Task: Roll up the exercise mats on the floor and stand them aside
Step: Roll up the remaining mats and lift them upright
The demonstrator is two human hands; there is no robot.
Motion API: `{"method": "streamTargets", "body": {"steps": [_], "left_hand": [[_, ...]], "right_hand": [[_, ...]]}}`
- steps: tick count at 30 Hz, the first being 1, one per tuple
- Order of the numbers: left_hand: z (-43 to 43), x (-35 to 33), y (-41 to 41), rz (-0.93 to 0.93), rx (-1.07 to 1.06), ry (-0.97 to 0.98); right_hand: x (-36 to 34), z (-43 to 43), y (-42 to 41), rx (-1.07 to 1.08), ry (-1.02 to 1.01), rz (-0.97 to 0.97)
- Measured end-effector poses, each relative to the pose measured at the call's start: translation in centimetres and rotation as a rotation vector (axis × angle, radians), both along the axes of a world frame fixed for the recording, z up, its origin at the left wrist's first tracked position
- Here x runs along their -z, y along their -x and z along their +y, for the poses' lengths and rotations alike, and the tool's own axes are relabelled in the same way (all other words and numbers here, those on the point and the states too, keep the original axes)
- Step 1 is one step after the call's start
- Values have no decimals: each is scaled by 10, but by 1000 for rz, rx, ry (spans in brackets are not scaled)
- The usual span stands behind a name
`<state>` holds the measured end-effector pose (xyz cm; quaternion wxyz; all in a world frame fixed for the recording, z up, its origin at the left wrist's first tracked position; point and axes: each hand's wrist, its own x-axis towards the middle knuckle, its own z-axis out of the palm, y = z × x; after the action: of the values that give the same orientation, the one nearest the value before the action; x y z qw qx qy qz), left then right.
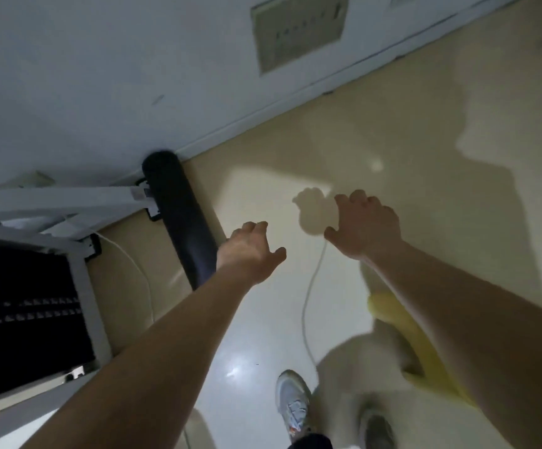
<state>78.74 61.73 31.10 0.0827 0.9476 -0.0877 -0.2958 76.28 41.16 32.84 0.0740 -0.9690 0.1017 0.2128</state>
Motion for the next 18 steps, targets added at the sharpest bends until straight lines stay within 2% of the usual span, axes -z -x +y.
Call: {"method": "streamTargets", "body": {"steps": [9, 18], "left_hand": [[-211, -38, 137, 6, 322, 28], [-424, -43, 335, 128, 648, 56]], "right_hand": [[-43, -199, 214, 345, 20, 86], [-50, -367, 503, 827, -31, 193]]}}
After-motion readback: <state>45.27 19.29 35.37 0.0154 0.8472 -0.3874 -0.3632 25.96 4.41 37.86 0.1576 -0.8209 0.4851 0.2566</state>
